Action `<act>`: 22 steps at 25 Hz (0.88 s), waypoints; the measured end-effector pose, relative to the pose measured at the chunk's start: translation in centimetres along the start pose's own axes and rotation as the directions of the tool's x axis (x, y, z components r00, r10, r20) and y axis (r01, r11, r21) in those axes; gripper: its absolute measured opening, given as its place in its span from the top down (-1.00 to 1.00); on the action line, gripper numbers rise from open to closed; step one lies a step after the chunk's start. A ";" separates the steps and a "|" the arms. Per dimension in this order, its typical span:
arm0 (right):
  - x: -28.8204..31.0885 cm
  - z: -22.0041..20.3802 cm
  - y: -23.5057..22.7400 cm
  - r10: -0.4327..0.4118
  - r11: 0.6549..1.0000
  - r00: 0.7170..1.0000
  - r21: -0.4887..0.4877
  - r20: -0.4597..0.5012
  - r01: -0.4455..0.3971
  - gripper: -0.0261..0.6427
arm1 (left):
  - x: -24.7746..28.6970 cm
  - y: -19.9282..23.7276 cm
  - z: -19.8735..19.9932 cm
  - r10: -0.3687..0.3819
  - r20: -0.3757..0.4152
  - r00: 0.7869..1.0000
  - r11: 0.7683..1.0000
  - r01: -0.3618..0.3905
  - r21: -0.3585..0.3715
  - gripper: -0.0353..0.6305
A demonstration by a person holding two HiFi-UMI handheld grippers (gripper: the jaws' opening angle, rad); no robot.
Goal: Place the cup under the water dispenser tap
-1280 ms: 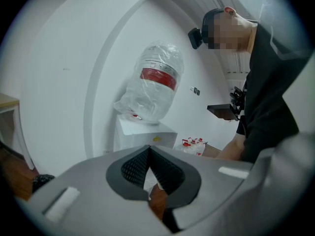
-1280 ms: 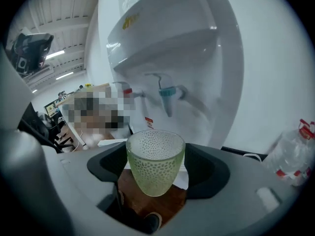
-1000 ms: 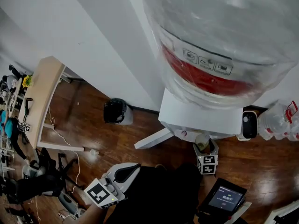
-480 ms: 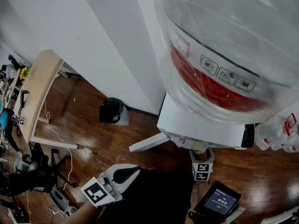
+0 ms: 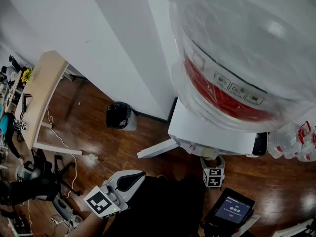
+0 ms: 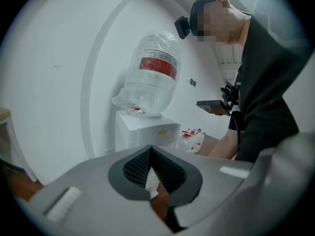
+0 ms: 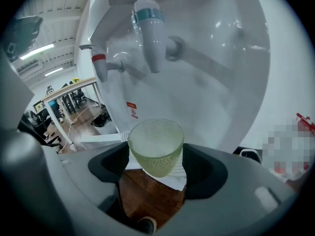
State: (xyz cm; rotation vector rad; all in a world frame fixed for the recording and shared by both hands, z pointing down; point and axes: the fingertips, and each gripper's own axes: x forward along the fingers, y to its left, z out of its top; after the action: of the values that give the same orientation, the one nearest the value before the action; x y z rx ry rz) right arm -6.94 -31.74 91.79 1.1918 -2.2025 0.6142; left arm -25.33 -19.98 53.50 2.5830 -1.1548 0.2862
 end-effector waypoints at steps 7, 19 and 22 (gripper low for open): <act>0.1 -0.2 0.1 -0.005 1.000 0.999 0.018 -0.052 0.006 -0.28 | -1.8 -0.3 -0.2 0.020 -0.026 0.999 1.000 -0.021 -0.019 0.88; -11.3 6.5 4.2 0.114 0.993 0.991 0.022 -0.069 -0.113 -0.09 | -3.3 -2.3 7.5 -0.008 0.063 0.998 0.999 0.011 -0.041 0.88; -14.9 9.7 6.6 0.161 0.987 0.986 -0.016 -0.041 -0.162 0.22 | -4.4 -3.1 8.8 -0.023 0.099 0.995 0.998 0.029 -0.061 0.88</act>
State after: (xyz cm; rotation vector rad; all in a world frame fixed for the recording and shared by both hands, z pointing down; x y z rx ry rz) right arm -8.36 -25.52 73.91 0.9893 -2.2813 0.6740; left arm -25.37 -18.09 43.36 2.5812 -1.1431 0.1168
